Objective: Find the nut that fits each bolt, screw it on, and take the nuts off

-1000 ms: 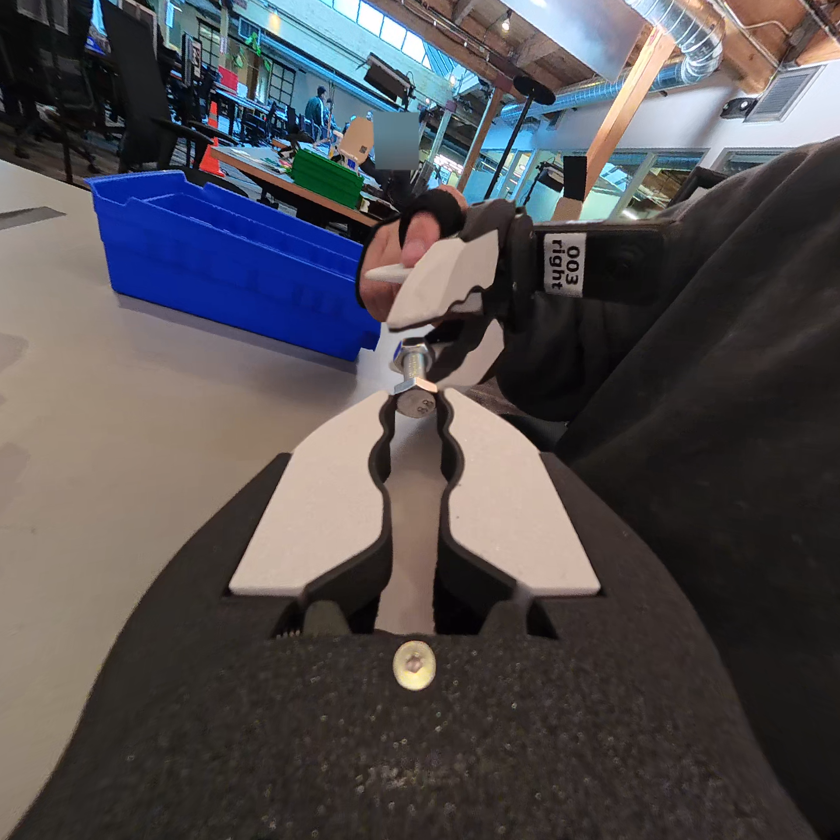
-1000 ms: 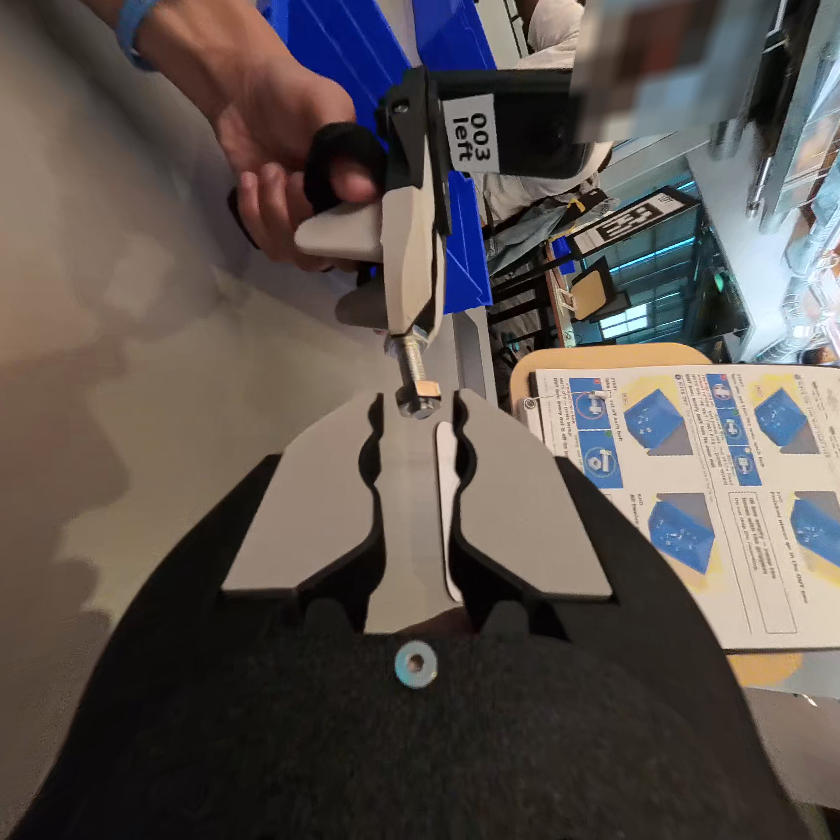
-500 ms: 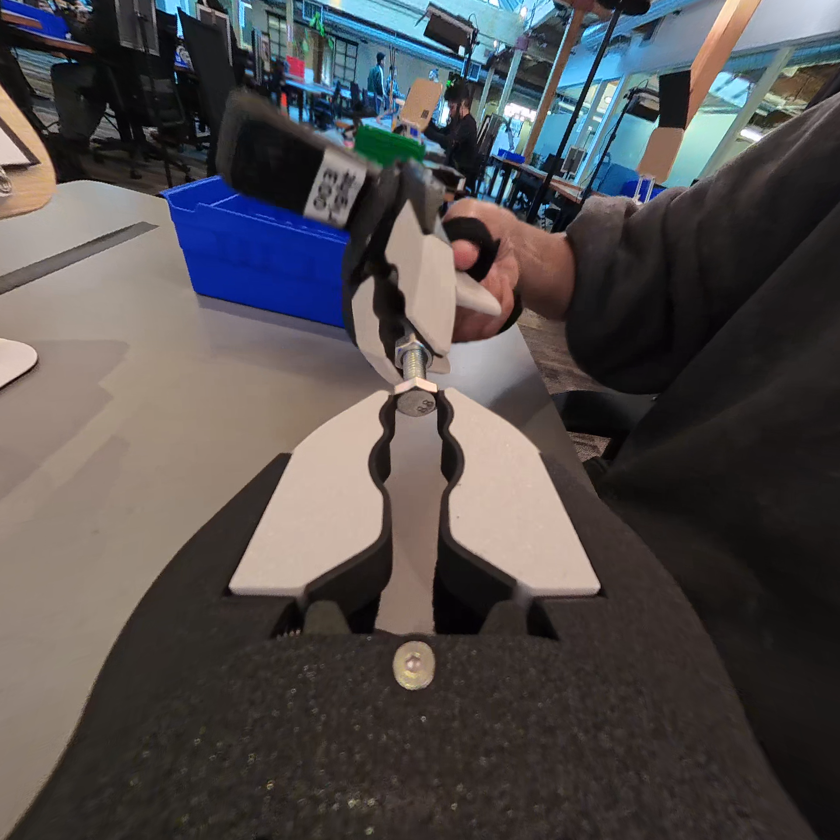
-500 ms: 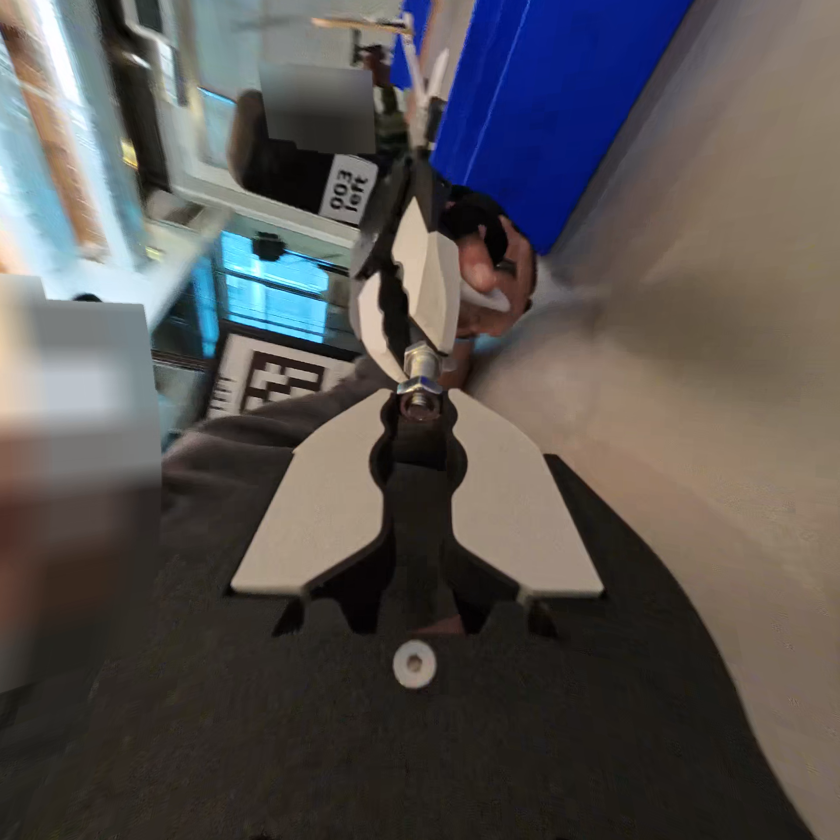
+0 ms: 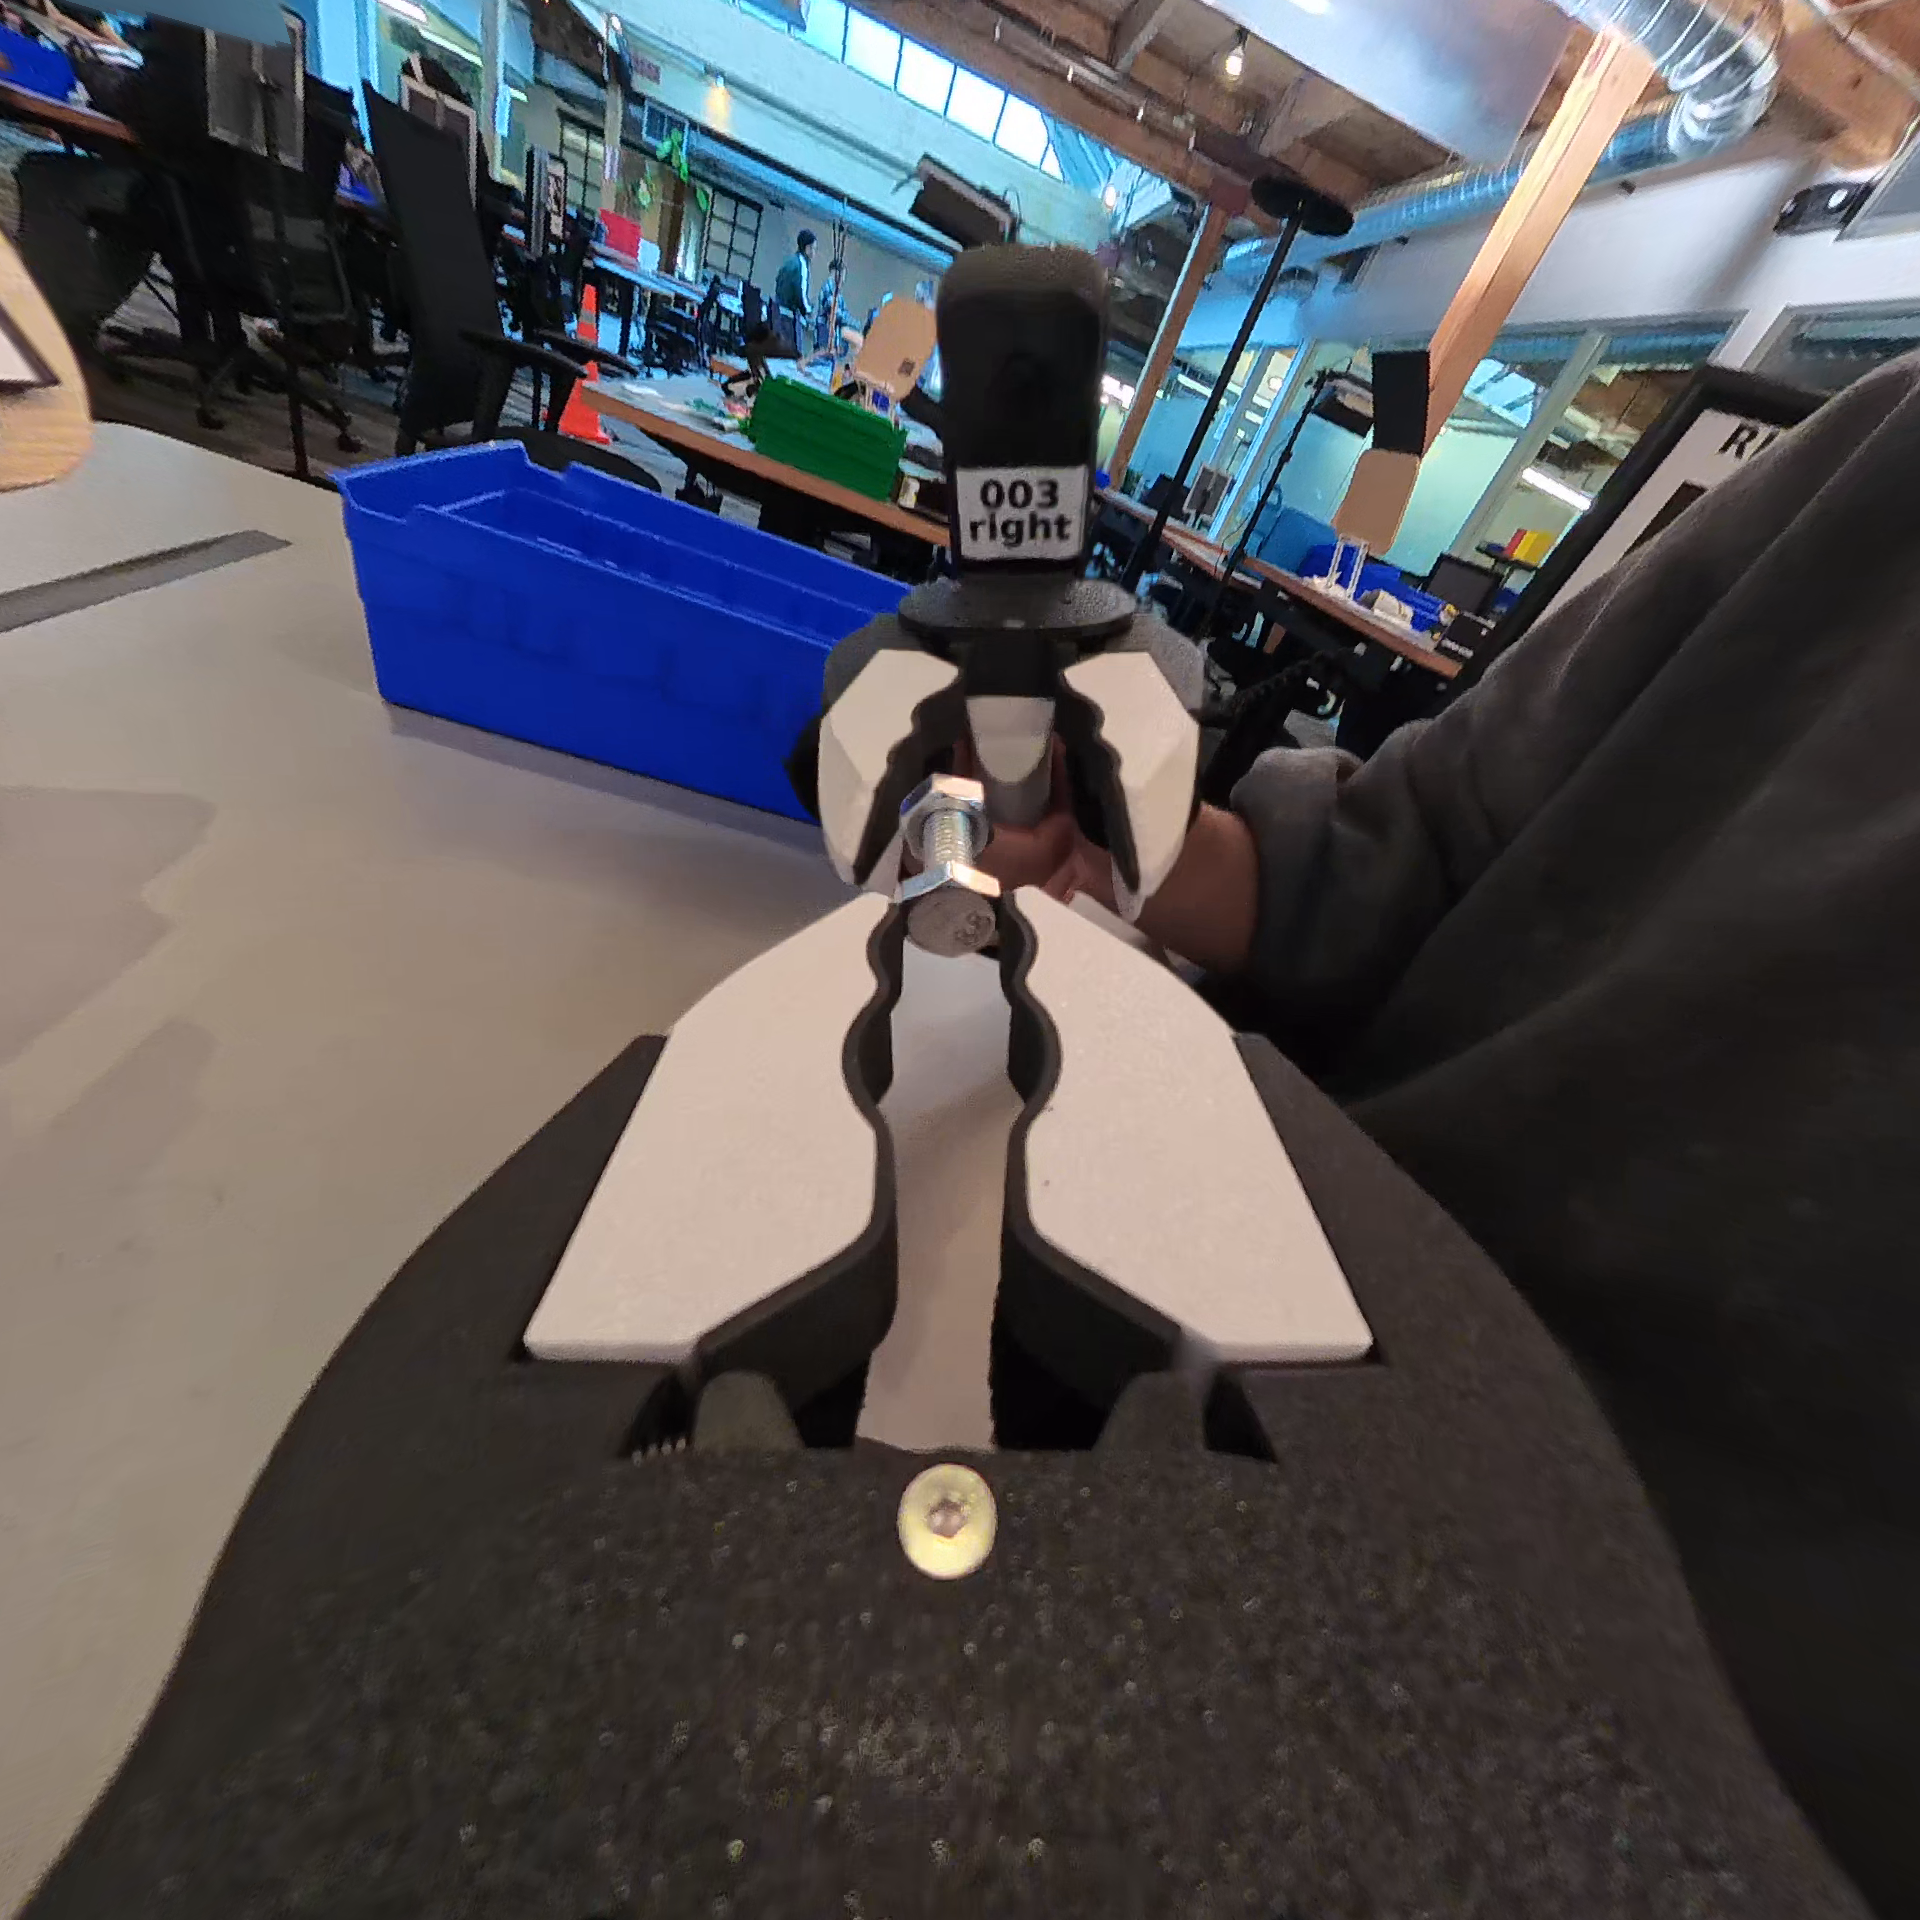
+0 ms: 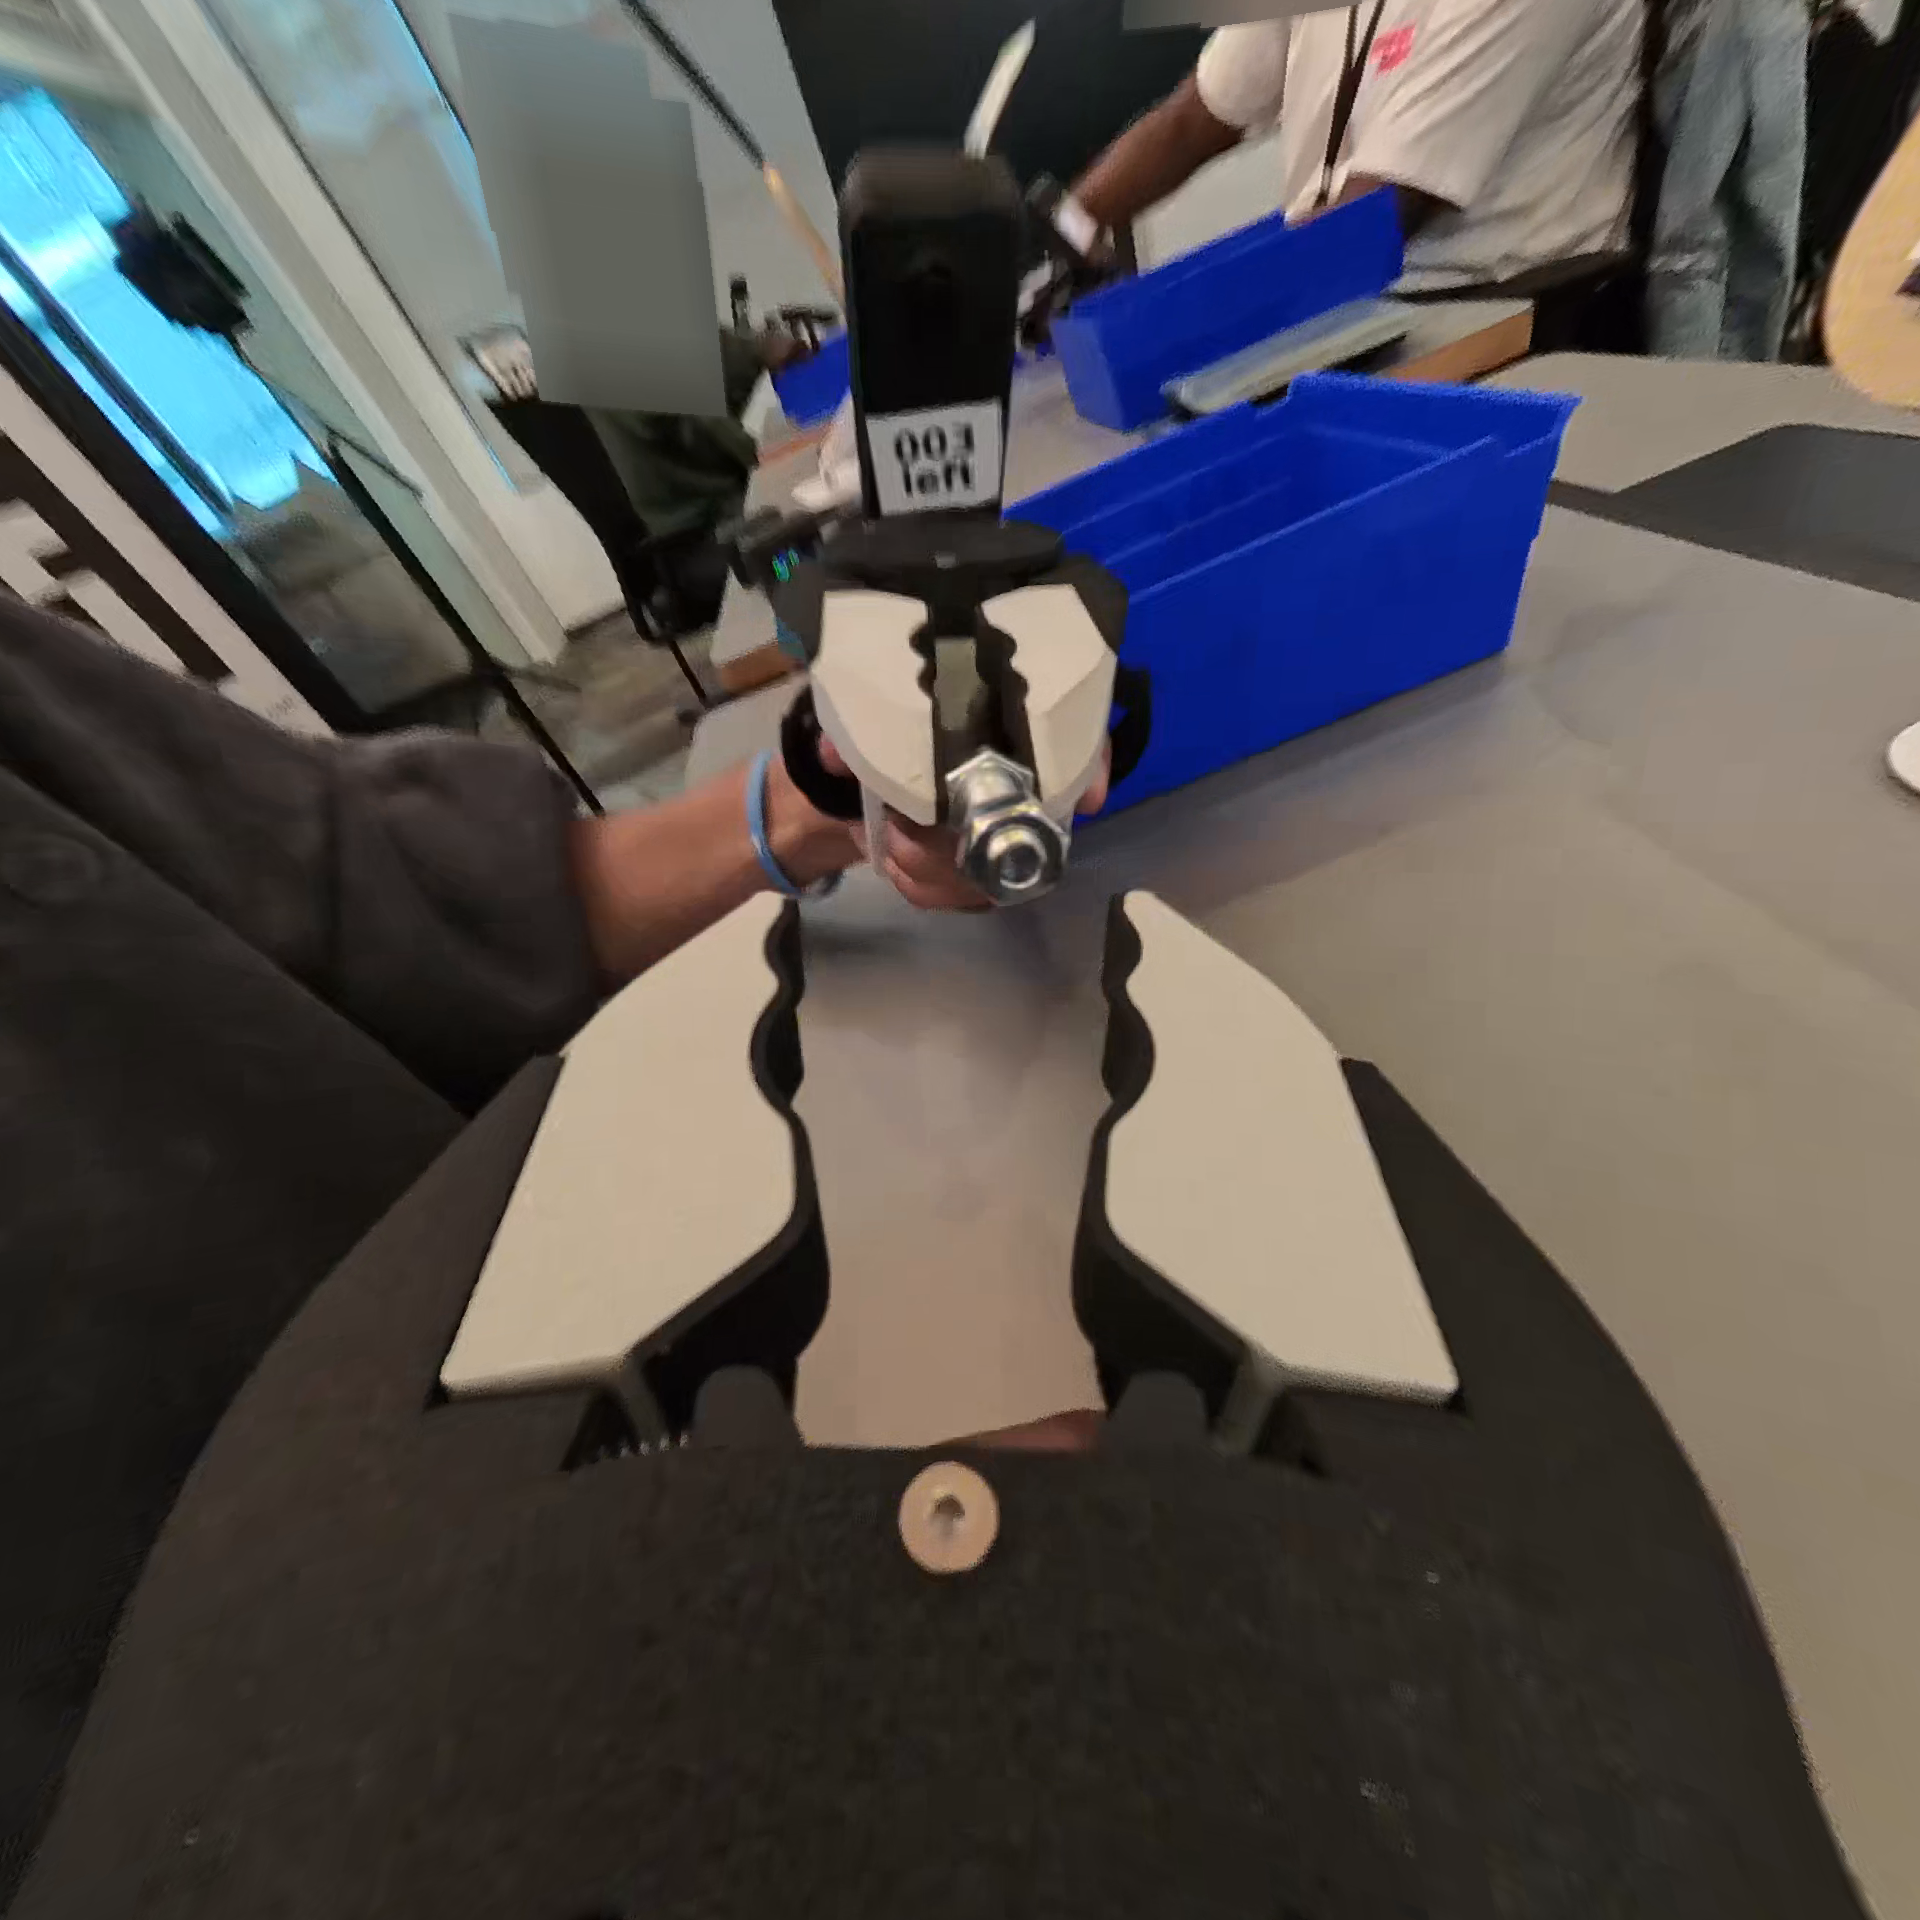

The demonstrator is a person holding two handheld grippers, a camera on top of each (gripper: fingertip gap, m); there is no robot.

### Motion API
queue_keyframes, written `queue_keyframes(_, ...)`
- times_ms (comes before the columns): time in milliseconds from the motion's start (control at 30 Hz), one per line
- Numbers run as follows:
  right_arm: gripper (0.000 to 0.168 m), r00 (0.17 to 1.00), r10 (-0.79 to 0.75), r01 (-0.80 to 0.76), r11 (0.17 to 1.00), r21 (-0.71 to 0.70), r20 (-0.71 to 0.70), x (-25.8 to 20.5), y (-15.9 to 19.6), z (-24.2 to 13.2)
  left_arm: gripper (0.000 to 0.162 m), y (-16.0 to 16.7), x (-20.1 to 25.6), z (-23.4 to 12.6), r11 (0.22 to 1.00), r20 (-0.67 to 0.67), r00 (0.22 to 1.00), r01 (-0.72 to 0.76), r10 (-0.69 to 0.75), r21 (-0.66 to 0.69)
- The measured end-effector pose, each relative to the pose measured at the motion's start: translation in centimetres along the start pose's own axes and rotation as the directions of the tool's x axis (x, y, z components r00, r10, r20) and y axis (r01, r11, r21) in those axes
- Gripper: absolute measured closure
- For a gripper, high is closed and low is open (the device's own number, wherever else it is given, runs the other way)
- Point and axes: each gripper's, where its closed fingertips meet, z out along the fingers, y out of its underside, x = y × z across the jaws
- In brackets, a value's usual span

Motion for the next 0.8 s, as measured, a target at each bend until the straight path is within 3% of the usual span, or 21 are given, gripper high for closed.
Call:
queue_keyframes(100,0.123,0.993,-0.102,0.104,0.994,0.036,-0.067,0.4,-0.8,-0.5,0.145,0.9,0.2,0.6,0.999,0.006,1.0,-0.019,0.02,-0.051)
queue_keyframes(200,0.122,0.987,-0.129,0.124,0.99,-0.06,-0.094,1.1,0.4,-0.3,0.145,1.3,0.2,1.0,0.997,-0.002,1.0,-0.013,0.013,-0.07)
queue_keyframes(300,0.148,0.988,-0.144,0.137,0.985,-0.109,-0.059,0.8,1.4,-0.5,0.145,1.4,0.3,1.1,0.998,-0.01,1.0,-0.014,0.014,-0.069)
queue_keyframes(500,0.149,0.983,-0.169,0.164,0.983,-0.082,-0.07,0.7,1.2,-1.1,0.145,1.4,0.5,1.5,0.999,-0.007,1.0,-0.01,0.01,-0.05)
queue_keyframes(533,0.149,0.981,-0.176,0.168,0.982,-0.09,-0.082,0.8,1.3,-1.2,0.14,0.8,0.7,1.4,1.0,-0.005,1.0,-0.001,0.001,-0.017)
queue_keyframes(600,0.149,0.971,-0.201,0.188,0.977,-0.104,-0.13,1.2,1.1,-1.9,0.111,-1.3,1.1,1.2,0.994,-0.014,0.998,0.065,-0.065,0.082)
queue_keyframes(633,0.149,0.965,-0.215,0.202,0.974,-0.102,-0.148,1.1,0.8,-2.5,0.104,-2.0,1.0,1.0,0.989,0.005,0.995,0.102,-0.103,0.107)
queue_keyframes(800,0.149,0.898,-0.28,0.258,0.96,-0.109,-0.339,2.1,-2.8,-9.5,0.1,-1.2,1.2,0.1,0.988,0.241,0.96,0.125,-0.143,0.088)
